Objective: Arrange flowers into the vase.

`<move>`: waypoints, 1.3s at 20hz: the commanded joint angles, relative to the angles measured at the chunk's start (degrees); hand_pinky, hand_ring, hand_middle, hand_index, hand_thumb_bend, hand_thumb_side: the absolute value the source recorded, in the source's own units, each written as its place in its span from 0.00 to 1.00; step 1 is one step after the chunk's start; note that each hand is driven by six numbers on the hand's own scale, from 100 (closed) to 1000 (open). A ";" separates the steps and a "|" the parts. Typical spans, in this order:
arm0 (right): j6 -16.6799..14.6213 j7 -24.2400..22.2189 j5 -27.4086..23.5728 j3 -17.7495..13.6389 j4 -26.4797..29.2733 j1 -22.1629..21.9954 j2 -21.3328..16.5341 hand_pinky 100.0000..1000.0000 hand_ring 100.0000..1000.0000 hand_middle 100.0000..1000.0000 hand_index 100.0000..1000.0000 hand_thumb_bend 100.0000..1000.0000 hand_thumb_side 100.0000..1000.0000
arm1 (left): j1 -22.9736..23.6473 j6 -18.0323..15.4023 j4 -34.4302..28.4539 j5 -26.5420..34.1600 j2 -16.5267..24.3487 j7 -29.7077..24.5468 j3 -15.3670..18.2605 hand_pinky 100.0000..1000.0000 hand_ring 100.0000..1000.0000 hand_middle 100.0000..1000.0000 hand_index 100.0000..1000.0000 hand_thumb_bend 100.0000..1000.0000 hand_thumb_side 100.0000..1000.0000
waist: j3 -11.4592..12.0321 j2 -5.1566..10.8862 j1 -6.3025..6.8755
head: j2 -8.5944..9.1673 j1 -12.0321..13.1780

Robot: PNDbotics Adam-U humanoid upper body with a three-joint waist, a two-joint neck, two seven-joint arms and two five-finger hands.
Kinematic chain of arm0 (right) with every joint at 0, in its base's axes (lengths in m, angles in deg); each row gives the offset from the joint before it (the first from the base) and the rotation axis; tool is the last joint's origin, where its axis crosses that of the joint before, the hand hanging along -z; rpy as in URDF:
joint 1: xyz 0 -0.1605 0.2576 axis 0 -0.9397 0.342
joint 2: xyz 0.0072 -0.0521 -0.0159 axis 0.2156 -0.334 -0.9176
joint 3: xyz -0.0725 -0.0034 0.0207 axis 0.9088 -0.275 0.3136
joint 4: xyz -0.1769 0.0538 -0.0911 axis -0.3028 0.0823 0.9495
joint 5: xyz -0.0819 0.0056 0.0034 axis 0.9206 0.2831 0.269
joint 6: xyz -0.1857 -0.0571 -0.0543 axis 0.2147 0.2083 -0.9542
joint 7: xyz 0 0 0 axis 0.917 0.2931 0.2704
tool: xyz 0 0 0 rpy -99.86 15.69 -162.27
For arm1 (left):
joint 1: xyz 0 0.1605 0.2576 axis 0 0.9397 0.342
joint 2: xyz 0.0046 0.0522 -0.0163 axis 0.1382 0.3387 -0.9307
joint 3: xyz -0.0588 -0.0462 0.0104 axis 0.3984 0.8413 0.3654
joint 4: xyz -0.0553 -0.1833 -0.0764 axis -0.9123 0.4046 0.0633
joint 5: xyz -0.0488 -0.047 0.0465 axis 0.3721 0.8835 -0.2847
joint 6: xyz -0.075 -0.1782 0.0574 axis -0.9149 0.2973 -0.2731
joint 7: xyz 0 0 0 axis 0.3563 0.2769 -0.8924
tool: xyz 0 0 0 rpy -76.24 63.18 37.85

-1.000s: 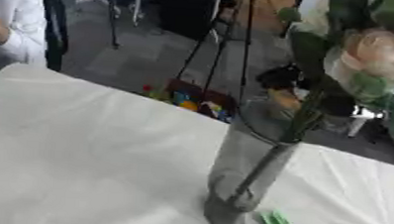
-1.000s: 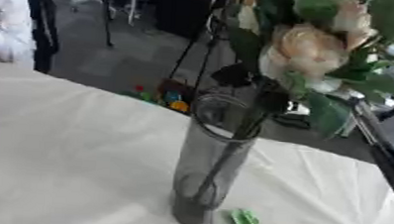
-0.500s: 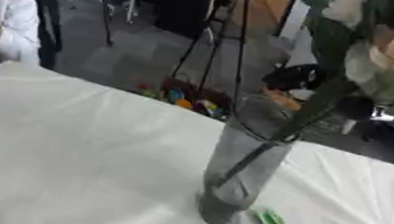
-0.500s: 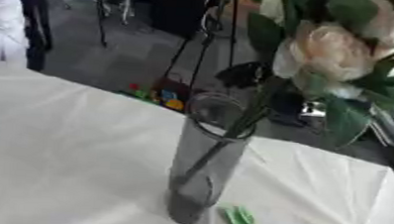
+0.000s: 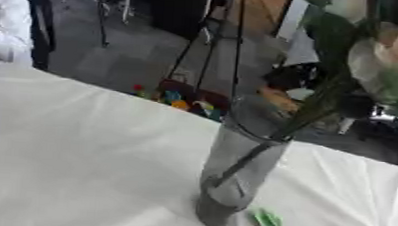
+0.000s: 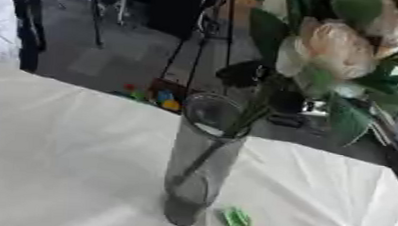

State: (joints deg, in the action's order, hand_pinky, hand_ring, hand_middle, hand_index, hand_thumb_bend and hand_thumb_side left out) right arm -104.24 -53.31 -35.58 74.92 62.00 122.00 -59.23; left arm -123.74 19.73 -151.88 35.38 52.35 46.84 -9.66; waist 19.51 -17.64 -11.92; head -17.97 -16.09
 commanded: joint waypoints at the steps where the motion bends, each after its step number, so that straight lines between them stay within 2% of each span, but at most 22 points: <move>1: -0.96 -0.87 -1.22 -0.49 -1.10 1.67 -2.46 1.00 1.00 1.00 1.00 0.41 0.88 | -0.47 0.18 -0.76 -0.24 0.42 -0.15 -0.42 0.70 0.82 0.71 0.89 0.18 0.98 | 0.01 0.96 0.21 | 0.41 -0.55; 2: -1.17 -0.87 -1.23 -0.03 -1.33 1.78 -2.64 1.00 1.00 1.00 1.00 0.37 0.78 | -0.45 0.21 -0.76 -0.25 0.44 -0.19 -0.45 0.70 0.82 0.71 0.89 0.18 0.98 | 0.07 0.95 0.10 | 0.40 -0.61; 3: -1.39 -0.87 -1.18 0.53 -1.56 1.79 -2.85 1.00 1.00 1.00 1.00 0.36 0.76 | -0.45 0.25 -0.76 -0.26 0.46 -0.22 -0.49 0.70 0.82 0.71 0.89 0.18 0.98 | 0.15 0.96 0.00 | 0.39 -0.67; 4: -1.61 -0.87 -1.13 1.05 -1.80 1.74 -3.04 1.00 1.00 1.00 1.00 0.32 0.65 | -0.48 0.24 -0.76 -0.25 0.49 -0.24 -0.51 0.69 0.82 0.71 0.89 0.18 0.98 | 0.22 0.97 -0.11 | 0.40 -0.74; 6: -1.98 -0.87 -1.04 1.88 -2.21 1.62 -3.30 1.00 1.00 1.00 1.00 0.30 0.58 | -0.50 0.26 -0.76 -0.22 0.53 -0.26 -0.56 0.70 0.82 0.71 0.89 0.18 0.98 | 0.33 0.97 -0.32 | 0.46 -0.81; 10: -2.37 -0.87 -0.99 2.93 -2.44 1.55 -3.43 1.00 1.00 1.00 1.00 0.26 0.52 | -0.53 0.30 -0.76 -0.19 0.54 -0.29 -0.62 0.70 0.82 0.71 0.89 0.18 0.98 | 0.49 0.91 -0.59 | 0.70 -1.08; 20: -2.03 -0.87 -2.02 3.99 -2.86 1.71 -3.49 1.00 1.00 1.00 1.00 0.26 0.53 | -0.41 0.46 -0.76 -0.20 0.54 -0.36 -0.74 0.70 0.82 0.71 0.89 0.18 0.99 | 0.49 0.74 -1.03 | 1.01 -1.36; 26: -1.21 -0.87 -4.39 3.71 -3.11 1.60 -3.55 1.00 1.00 1.00 1.00 0.26 0.54 | -0.38 0.51 -0.76 -0.17 0.57 -0.42 -0.78 0.70 0.82 0.71 0.89 0.17 0.99 | 0.12 0.52 -1.03 | 1.42 -1.39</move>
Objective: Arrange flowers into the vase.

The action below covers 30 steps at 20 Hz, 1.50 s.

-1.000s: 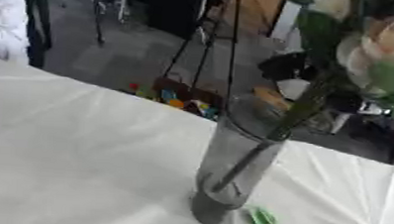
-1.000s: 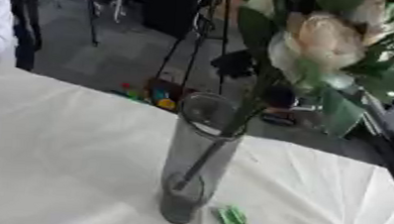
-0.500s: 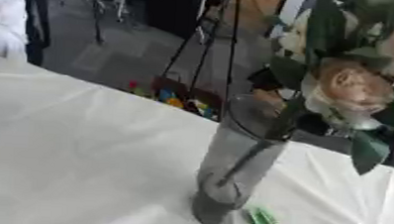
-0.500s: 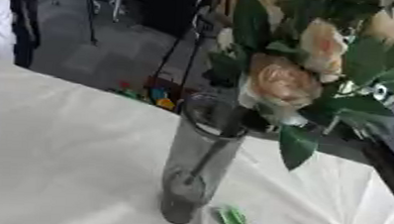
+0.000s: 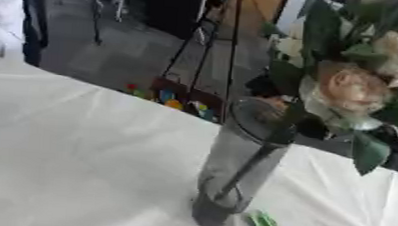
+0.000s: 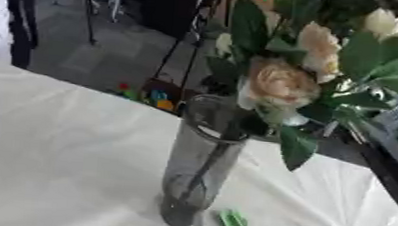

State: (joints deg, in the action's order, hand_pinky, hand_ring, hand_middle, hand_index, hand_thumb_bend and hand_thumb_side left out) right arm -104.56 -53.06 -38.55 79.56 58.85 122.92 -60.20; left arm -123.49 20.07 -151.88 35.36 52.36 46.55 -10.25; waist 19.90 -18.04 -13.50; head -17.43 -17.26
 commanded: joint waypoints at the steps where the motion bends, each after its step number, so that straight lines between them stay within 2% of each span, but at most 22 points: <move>1: -0.88 -1.13 -1.92 -1.11 0.13 0.74 -2.57 1.00 1.00 1.00 1.00 0.26 0.54 | -0.62 0.20 -0.76 -0.14 0.57 -0.14 -0.20 0.70 0.82 0.71 0.89 0.17 0.99 | -0.29 0.88 0.55 | 0.99 -0.22; 9: -0.70 -1.13 -5.55 -1.92 0.59 0.55 -3.19 1.00 1.00 1.00 1.00 0.25 0.50 | -0.61 0.27 -0.76 -0.15 0.63 -0.28 -0.23 0.70 0.82 0.71 0.89 0.17 0.99 | -0.58 0.73 0.55 | 1.46 -0.49; 22: -2.65 -1.13 -4.11 -1.02 -0.97 -2.07 -6.09 1.00 1.00 1.00 1.00 0.22 0.45 | -0.33 0.33 -0.76 -0.37 0.75 -0.14 -0.20 0.70 0.82 0.71 0.89 0.17 1.00 | -1.20 0.38 0.55 | 3.35 -1.40; 26: -2.97 -1.13 -4.29 -1.27 -1.69 -1.97 -6.17 1.00 1.00 1.00 1.00 0.24 0.46 | -0.21 0.37 -0.76 -0.50 0.73 -0.09 -0.19 0.70 0.82 0.71 0.89 0.16 1.00 | -1.32 0.24 0.55 | 3.80 -1.65; 30: -2.58 -1.13 -5.54 -1.99 -2.76 -1.89 -6.07 1.00 1.00 1.00 1.00 0.30 0.54 | -0.11 0.39 -0.76 -0.62 0.78 0.00 -0.15 0.70 0.82 0.71 0.89 0.16 1.00 | -1.45 0.03 0.55 | 4.40 -1.76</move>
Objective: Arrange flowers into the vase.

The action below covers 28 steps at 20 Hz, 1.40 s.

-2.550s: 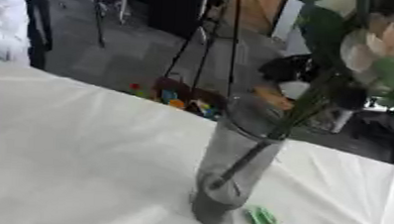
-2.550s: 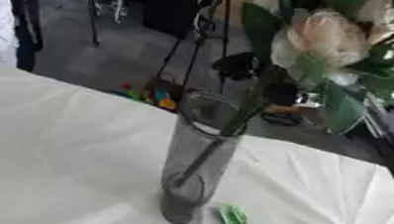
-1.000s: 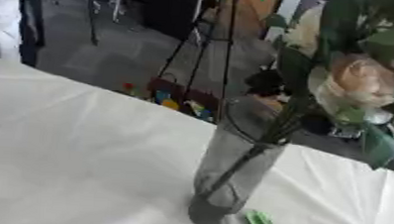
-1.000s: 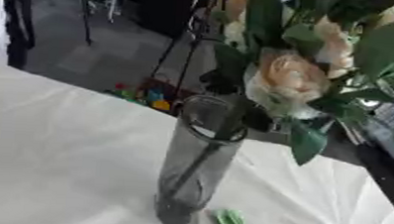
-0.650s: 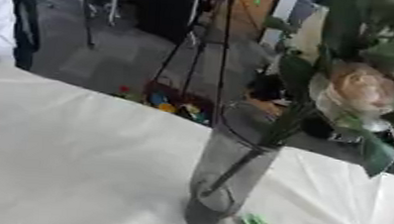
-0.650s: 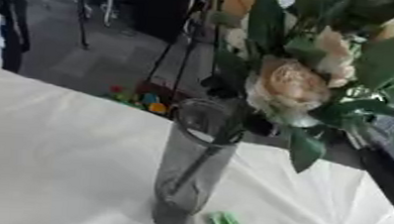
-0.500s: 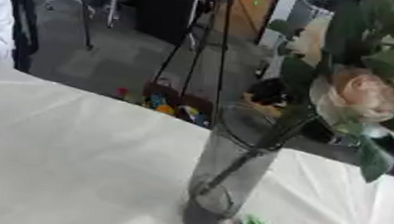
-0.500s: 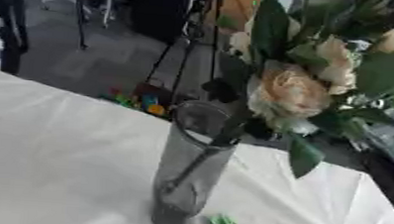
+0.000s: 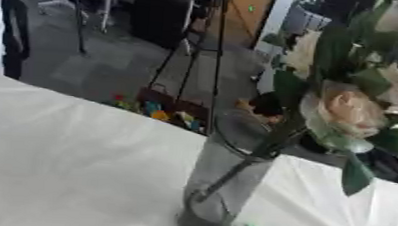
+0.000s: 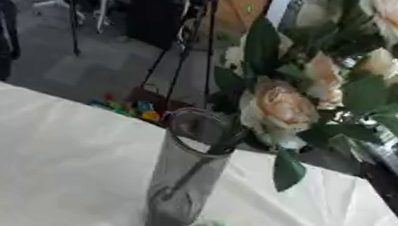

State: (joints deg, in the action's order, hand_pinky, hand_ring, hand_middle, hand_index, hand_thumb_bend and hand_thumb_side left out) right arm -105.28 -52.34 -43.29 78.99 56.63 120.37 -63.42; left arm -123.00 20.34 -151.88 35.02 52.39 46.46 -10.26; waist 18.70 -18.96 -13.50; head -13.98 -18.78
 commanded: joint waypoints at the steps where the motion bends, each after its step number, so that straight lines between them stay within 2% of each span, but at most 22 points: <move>1: -1.78 -1.85 -1.13 -1.58 -0.66 0.67 -2.81 1.00 1.00 1.00 1.00 0.33 0.65 | -0.59 0.12 -0.76 -0.31 0.75 0.10 -0.14 0.70 0.82 0.71 0.89 0.16 1.00 | -0.28 0.89 0.55 | 1.07 -0.27; 3: -1.58 -1.85 -2.20 -1.99 -0.90 0.80 -2.65 1.00 1.00 1.00 1.00 0.42 0.78 | -0.57 0.13 -0.76 -0.37 0.75 0.12 -0.13 0.70 0.82 0.71 0.89 0.16 1.00 | -0.35 0.78 0.55 | 1.17 -0.34; 5: -1.30 -1.85 -3.37 -2.47 -1.26 0.81 -2.66 1.00 1.00 1.00 1.00 0.45 0.84 | -0.55 0.14 -0.76 -0.43 0.79 0.12 -0.15 0.70 0.82 0.71 0.89 0.16 1.00 | -0.42 0.64 0.55 | 1.21 -0.42; 7: -1.00 -1.85 -4.63 -3.49 -2.15 0.69 -2.87 1.00 1.00 1.00 1.00 0.45 1.00 | -0.53 0.13 -0.76 -0.49 0.88 0.15 -0.14 0.70 0.82 0.71 0.89 0.15 1.00 | -0.57 0.46 0.55 | 1.27 -0.57; 12: 0.08 -1.85 -6.35 -4.70 -3.40 0.06 -3.96 1.00 1.00 1.00 1.00 0.44 1.00 | -0.49 0.08 -0.76 -0.71 1.09 0.23 -0.08 0.70 0.82 0.71 0.89 0.15 1.00 | -0.88 -0.05 0.55 | 1.38 -0.90; 13: 0.16 -1.85 -6.42 -4.72 -3.33 -0.09 -4.06 1.00 1.00 1.00 1.00 0.38 1.00 | -0.50 0.06 -0.76 -0.75 1.11 0.25 -0.08 0.70 0.82 0.71 0.89 0.15 1.00 | -0.91 -0.16 0.55 | 1.47 -0.93; 16: 0.59 -1.85 -6.24 -4.49 -2.89 -0.53 -4.27 1.00 1.00 1.00 1.00 0.32 0.98 | -0.53 0.05 -0.76 -0.87 1.10 0.28 -0.09 0.70 0.82 0.71 0.89 0.15 1.00 | -0.97 -0.59 0.55 | 1.79 -0.85; 23: 1.73 -1.85 -6.87 -5.06 -3.37 -0.43 -4.16 1.00 1.00 1.00 1.00 0.33 1.00 | -0.80 -0.03 -0.76 -1.12 0.97 0.26 -0.11 0.70 0.82 0.71 0.89 0.14 1.00 | -0.95 -1.66 0.55 | 2.91 -0.70; 28: 1.99 -1.85 -7.72 -5.24 -3.76 -0.16 -3.84 1.00 1.00 1.00 1.00 0.24 0.91 | -0.80 0.04 -0.76 -1.23 0.84 0.29 -0.10 0.70 0.82 0.71 0.89 0.14 1.00 | -1.10 -2.10 0.55 | 3.14 -0.49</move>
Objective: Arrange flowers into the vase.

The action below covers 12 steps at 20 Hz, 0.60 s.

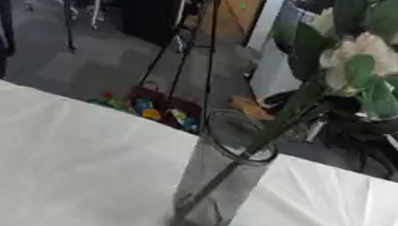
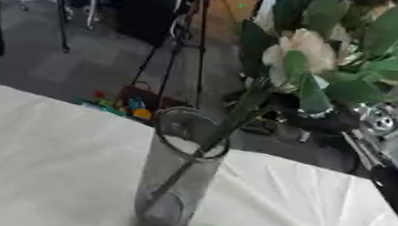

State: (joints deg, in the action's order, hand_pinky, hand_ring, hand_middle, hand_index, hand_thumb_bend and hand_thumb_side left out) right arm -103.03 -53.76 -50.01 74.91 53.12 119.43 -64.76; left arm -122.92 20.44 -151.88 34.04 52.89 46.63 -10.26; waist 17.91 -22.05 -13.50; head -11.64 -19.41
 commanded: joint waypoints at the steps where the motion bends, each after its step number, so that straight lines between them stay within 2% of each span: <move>1: -0.21 -0.42 -1.29 -1.26 -0.41 0.82 -2.44 1.00 1.00 1.00 1.00 0.21 0.87 | -0.85 -0.01 -0.76 -0.26 0.32 0.14 -0.11 0.70 0.82 0.71 0.88 0.14 1.00 | -0.34 0.95 0.55 | 0.79 0.23; 2: -0.14 -0.42 -1.71 -1.40 -0.59 0.88 -2.38 1.00 1.00 1.00 1.00 0.17 0.81 | -0.86 0.01 -0.76 -0.26 0.30 0.16 -0.10 0.70 0.82 0.71 0.88 0.14 1.00 | -0.36 0.93 0.55 | 0.79 0.29; 5: 0.31 -0.42 -2.73 -1.18 -0.43 0.98 -2.38 1.00 1.00 1.00 1.00 0.13 0.54 | -0.85 0.06 -0.76 -0.19 0.25 0.16 -0.17 0.70 0.82 0.71 0.89 0.14 1.00 | -0.35 0.90 0.55 | 0.84 0.29; 7: 0.56 -0.42 -3.46 -1.18 -0.25 1.03 -2.34 1.00 1.00 1.00 1.00 0.09 0.43 | -0.84 0.12 -0.76 -0.03 0.22 0.15 -0.22 0.70 0.82 0.71 0.89 0.14 1.00 | -0.34 0.89 0.55 | 0.91 0.32; 10: 1.08 -0.42 -4.63 -1.37 -0.42 1.12 -2.34 1.00 1.00 1.00 1.00 0.02 0.36 | -0.88 0.13 -0.76 0.18 0.25 0.14 -0.20 0.70 0.82 0.71 0.89 0.14 1.00 | -0.33 0.86 0.55 | 1.10 0.28; 12: 1.44 -0.42 -5.11 -1.34 -0.38 1.15 -2.37 1.00 1.00 1.00 1.00 0.00 0.35 | -0.87 0.15 -0.76 0.25 0.22 0.11 -0.20 0.70 0.82 0.71 0.89 0.14 1.00 | -0.37 0.80 0.55 | 1.29 0.26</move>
State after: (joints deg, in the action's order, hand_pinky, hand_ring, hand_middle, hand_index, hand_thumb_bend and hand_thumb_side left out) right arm -101.63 -53.98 -54.21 74.58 52.55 119.74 -64.76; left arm -122.92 20.48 -151.88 34.10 52.88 46.67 -10.26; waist 17.72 -22.26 -13.50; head -11.35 -19.21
